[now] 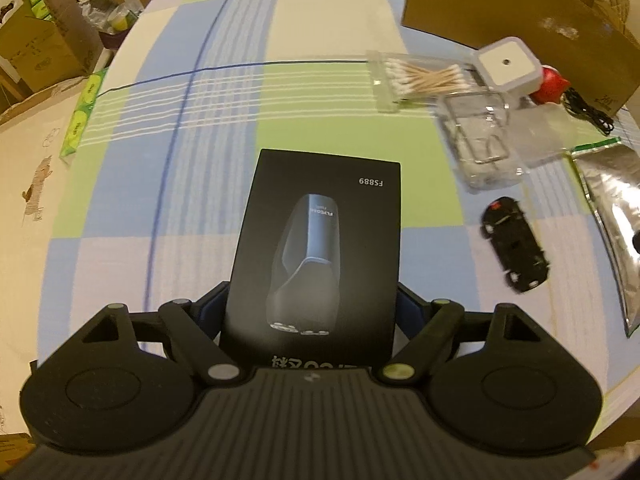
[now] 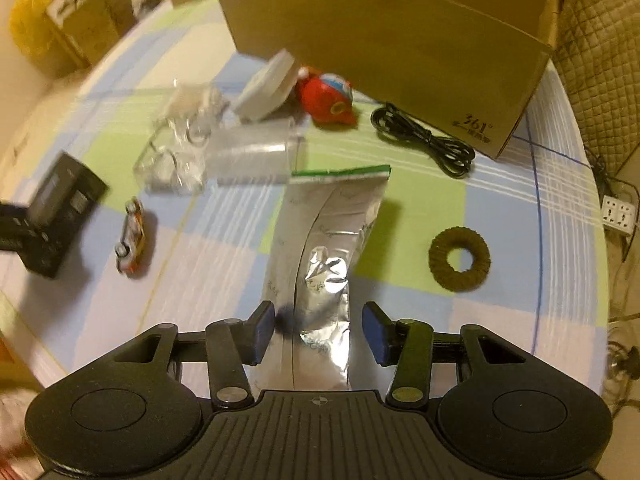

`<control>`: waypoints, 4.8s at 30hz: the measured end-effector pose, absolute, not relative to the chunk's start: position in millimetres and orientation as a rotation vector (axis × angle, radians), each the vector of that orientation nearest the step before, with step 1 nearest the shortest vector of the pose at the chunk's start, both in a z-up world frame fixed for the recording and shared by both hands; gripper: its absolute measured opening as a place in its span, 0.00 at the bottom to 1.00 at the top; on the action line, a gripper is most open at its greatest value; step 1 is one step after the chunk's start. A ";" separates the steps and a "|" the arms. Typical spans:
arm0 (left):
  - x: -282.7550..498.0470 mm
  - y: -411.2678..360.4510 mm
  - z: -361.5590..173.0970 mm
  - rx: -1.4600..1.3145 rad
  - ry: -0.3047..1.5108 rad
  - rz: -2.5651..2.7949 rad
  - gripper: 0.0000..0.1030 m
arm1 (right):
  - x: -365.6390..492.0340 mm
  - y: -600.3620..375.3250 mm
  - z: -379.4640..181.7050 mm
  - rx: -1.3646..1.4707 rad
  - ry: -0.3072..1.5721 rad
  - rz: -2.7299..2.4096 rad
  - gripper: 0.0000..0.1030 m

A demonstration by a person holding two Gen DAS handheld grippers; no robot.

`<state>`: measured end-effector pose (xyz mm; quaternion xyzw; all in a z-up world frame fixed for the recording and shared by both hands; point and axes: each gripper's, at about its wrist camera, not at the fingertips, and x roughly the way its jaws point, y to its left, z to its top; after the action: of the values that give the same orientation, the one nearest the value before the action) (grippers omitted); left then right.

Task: Organize objects
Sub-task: 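Grasp the silver foil bag with the right tool while the left tool lifts the black box, then carry the black box and foil bag into the cardboard box and open both tools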

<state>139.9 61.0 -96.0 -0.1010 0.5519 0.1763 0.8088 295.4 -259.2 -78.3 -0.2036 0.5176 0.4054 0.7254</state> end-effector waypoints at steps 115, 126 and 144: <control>523.9 35.7 -24.4 0.065 0.977 0.139 0.75 | 547.3 -167.3 -19.6 -0.148 0.933 0.543 0.55; 522.7 35.3 -28.8 0.077 0.983 0.134 0.89 | 535.4 -171.5 -14.4 -0.153 0.898 0.604 0.69; 462.1 30.7 19.2 0.015 0.890 0.117 0.90 | 478.3 -203.2 22.4 -0.155 0.781 0.636 0.73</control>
<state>462.1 30.7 19.2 0.0070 0.4300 0.0565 0.9010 478.3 -203.2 22.4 -0.0740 0.3738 0.3043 0.8730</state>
